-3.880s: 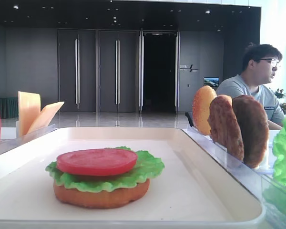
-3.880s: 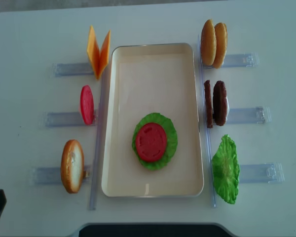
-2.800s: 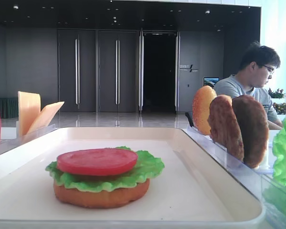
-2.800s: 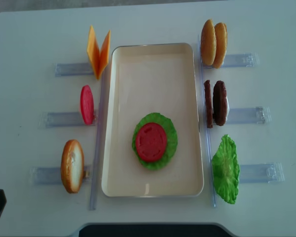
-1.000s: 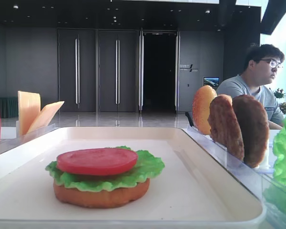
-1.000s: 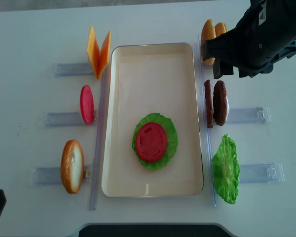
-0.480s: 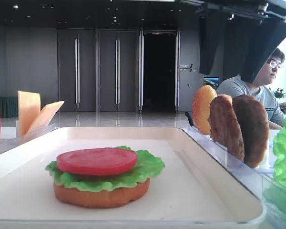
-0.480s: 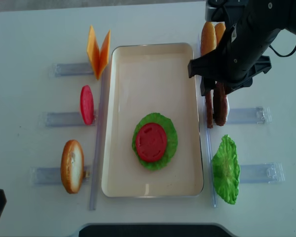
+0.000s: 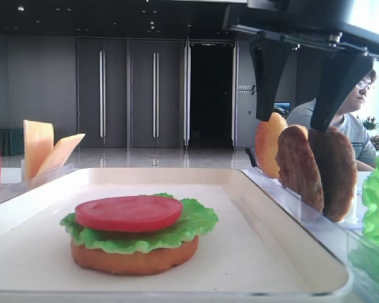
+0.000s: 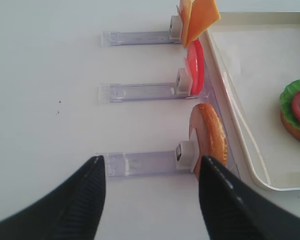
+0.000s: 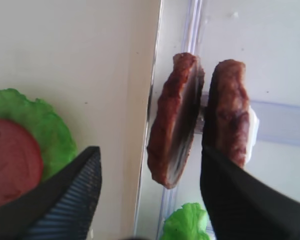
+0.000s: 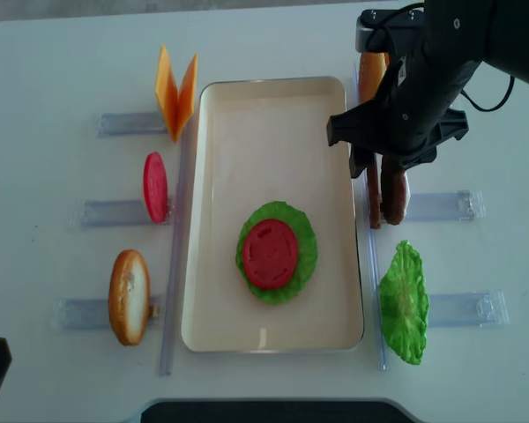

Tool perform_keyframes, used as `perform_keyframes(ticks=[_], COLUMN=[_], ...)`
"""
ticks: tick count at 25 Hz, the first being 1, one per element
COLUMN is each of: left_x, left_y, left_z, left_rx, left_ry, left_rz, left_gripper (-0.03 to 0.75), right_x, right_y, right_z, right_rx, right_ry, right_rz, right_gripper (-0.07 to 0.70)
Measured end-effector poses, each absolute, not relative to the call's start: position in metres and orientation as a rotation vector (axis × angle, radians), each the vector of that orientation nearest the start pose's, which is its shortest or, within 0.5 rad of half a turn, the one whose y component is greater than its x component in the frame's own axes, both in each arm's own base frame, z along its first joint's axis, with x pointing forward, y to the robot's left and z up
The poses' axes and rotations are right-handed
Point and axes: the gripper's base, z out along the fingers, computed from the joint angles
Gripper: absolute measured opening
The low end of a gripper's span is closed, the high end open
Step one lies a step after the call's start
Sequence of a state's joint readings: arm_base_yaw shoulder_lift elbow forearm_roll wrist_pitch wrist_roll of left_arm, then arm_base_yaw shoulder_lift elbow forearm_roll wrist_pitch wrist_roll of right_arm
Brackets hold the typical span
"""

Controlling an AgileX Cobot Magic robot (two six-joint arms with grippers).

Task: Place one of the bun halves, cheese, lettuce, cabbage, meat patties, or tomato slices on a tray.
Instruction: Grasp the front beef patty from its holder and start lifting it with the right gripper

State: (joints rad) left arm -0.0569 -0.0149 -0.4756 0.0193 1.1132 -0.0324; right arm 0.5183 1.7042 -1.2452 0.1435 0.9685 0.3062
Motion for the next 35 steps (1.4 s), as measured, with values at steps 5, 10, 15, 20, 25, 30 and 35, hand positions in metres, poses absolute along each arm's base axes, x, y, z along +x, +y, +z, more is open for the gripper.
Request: perform_keyframes(ticks=[5,10,15,20,25,30,35], left_x=[-0.007,-0.007,-0.007,-0.007,-0.007,-0.007,-0.007], left_y=[0.002,0.002,0.002,0.002,0.002,0.002,0.002], left_z=[0.266,0.266,0.266,0.266,0.266,0.266,0.266], left_rx=[0.024,0.024,0.024,0.024,0.024,0.024,0.024], left_ry=[2.106,2.106,2.106,2.106,2.106,2.106,2.106], left_rz=[-0.030,-0.030,-0.030,-0.030,-0.030,-0.030,-0.030], left_gripper=[0.452,0.452,0.452,0.452,0.452,0.452,0.452], right_x=[0.291,0.292,0.295,0.298,0.299,0.300,0.300], right_y=[0.178,0.178,0.180,0.182,0.182,0.181,0.179], right_z=[0.234,0.234,0.222,0.211,0.207,0.207,0.207], right_rx=[-0.213,-0.212,-0.210,-0.209,-0.212,-0.221,-0.217], right_ry=[2.969,2.959,2.991,3.021,3.028,3.016,3.015], right_rz=[0.304,0.308,0.290,0.272,0.261,0.231,0.206], right_gripper=[0.415,0.415,0.415,0.415,0.386,0.262,0.142])
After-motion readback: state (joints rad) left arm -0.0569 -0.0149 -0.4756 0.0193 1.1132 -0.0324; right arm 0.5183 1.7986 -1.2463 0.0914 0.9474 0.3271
